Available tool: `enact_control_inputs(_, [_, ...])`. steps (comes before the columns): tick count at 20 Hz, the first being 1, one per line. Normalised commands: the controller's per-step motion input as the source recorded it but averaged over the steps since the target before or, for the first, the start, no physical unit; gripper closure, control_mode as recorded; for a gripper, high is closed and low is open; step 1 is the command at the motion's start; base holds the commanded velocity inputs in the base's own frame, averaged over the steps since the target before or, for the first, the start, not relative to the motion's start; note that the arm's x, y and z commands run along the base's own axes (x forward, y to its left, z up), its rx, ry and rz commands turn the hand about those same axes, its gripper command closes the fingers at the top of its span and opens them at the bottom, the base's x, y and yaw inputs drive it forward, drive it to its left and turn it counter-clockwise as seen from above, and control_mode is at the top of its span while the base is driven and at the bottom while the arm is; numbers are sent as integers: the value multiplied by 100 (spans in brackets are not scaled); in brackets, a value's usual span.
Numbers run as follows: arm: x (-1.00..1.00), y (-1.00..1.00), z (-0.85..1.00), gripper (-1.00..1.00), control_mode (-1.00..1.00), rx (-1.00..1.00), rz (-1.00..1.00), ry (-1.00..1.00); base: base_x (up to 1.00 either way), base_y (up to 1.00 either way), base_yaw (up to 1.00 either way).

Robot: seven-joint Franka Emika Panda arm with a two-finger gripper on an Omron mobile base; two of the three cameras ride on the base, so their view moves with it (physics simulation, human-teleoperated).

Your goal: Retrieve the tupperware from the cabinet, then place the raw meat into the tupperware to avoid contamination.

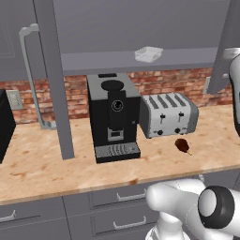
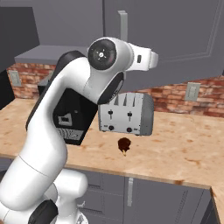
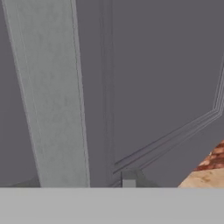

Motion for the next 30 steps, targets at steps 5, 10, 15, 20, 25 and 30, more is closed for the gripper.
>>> enact_control_inputs(5, [-2, -2, 0, -100, -100, 0, 0, 0, 0, 0, 0])
enact_control_inputs(10, [-26, -24, 1, -100, -100, 1, -1, -3, 0, 0, 0])
enact_control_inputs(15, [-47, -25, 16, -100, -100, 3, -1, -13, 0, 0, 0])
enact_control_inputs(20, [-55, 0, 21, -100, -100, 0, 0, -20, 0, 0, 0])
enact_control_inputs(25, [-41, 27, 14, -100, -100, -1, -5, -14, 0, 0, 0])
enact_control_inputs(30, [-32, 52, 2, -100, -100, -7, -15, -3, 0, 0, 0])
